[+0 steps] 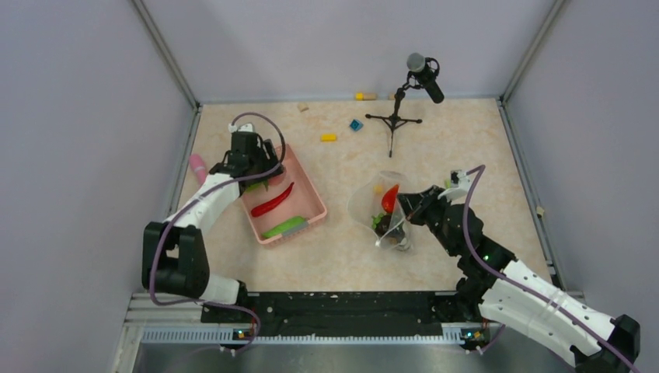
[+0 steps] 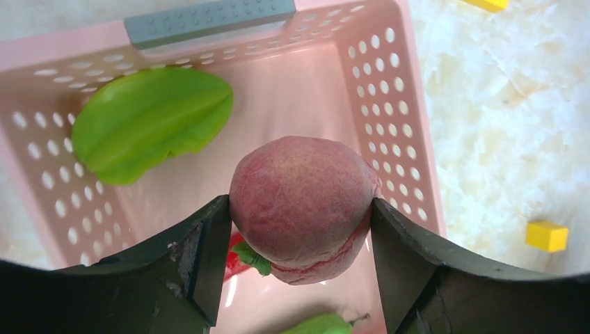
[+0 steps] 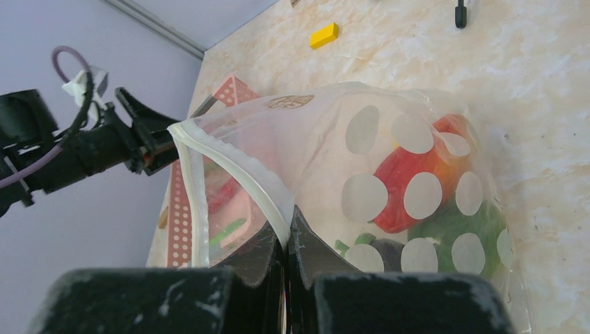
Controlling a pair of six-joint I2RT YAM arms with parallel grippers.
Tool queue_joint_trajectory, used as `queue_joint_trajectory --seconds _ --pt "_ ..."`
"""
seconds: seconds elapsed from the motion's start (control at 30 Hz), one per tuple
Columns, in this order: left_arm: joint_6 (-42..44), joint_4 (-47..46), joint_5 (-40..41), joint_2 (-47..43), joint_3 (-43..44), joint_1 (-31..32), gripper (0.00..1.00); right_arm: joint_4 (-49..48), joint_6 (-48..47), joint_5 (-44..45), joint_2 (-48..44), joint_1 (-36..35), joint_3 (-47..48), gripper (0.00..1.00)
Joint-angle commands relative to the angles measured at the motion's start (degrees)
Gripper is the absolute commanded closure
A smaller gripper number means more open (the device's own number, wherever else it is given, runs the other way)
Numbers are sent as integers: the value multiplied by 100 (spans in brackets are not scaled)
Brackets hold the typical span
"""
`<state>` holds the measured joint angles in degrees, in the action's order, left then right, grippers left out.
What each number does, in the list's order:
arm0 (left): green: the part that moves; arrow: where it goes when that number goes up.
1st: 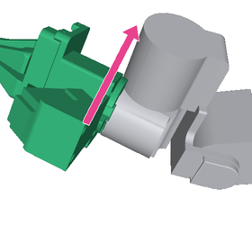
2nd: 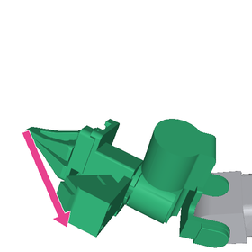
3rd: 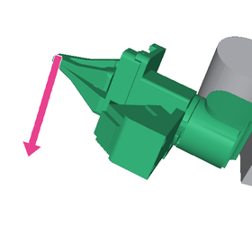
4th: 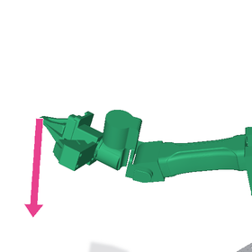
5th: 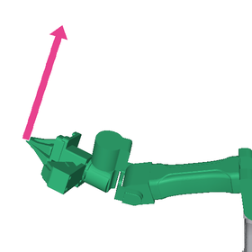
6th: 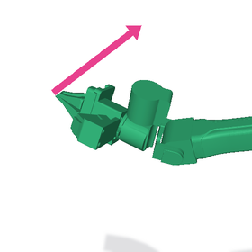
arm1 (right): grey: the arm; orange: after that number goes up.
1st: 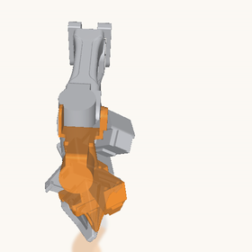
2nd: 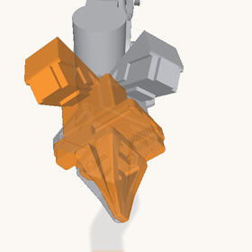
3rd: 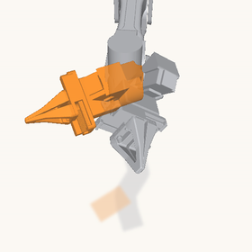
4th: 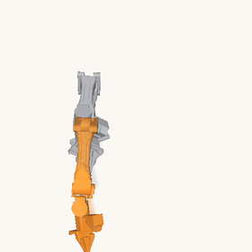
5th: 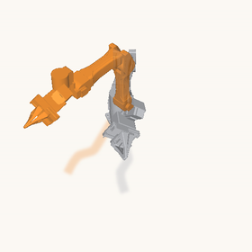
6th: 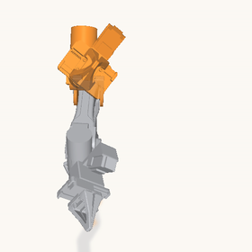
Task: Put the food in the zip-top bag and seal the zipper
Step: Pick up the fake fruit from the bin, then place the fake fruit in the zipper food storage bag.
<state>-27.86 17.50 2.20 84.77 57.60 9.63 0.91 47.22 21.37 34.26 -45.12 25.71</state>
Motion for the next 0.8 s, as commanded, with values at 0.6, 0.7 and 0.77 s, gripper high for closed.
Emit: queue_joint_trajectory --seconds 0.6,0.7,0.77 --pt "640 -1513 -2051 -2775 -743 3196 88 -258 100 -255 178 1 -121 100" --pt "811 -1519 -2029 -2603 -615 3624 88 -312 102 -317 186 -3 -120 100" --pt "905 -1498 -1841 -2412 -508 3879 87 -348 112 -370 182 2 -123 100"
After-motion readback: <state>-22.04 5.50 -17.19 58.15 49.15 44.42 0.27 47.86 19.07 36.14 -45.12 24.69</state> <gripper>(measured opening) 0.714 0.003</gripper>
